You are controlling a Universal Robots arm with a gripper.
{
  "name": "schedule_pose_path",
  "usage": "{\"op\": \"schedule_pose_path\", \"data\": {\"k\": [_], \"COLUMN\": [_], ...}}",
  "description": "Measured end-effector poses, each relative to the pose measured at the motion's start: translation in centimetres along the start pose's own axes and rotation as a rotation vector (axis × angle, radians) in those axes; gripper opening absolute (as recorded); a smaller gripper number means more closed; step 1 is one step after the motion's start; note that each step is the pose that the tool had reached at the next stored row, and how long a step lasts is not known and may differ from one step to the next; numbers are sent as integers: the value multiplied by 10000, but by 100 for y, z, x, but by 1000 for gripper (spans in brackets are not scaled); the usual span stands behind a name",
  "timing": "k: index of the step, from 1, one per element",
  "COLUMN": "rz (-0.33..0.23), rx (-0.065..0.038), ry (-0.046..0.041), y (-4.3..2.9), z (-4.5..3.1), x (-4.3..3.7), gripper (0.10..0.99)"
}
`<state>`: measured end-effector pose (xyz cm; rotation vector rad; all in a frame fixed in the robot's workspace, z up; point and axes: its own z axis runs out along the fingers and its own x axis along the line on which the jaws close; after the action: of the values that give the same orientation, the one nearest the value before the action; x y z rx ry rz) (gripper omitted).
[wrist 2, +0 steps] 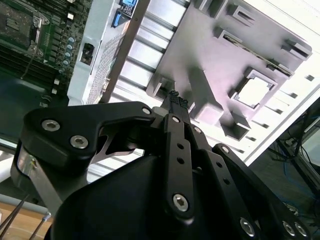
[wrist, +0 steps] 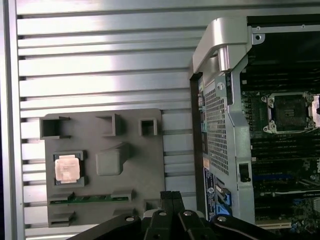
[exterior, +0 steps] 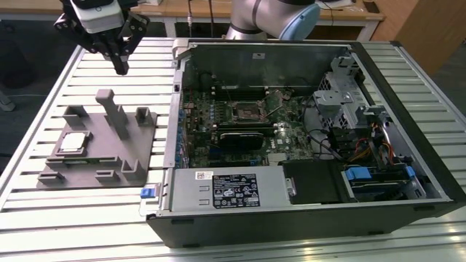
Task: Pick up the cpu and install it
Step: 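Reach for the cpu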
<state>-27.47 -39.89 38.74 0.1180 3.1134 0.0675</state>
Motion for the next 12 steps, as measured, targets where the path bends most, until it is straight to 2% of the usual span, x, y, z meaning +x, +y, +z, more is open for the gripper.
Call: {"op": "schedule_pose_path", "data": {"k": [12], "rz": [0], "rx": [-1], "ry": [2], "y": [-9], "z": [5], "x": [118], "gripper": [106]}}
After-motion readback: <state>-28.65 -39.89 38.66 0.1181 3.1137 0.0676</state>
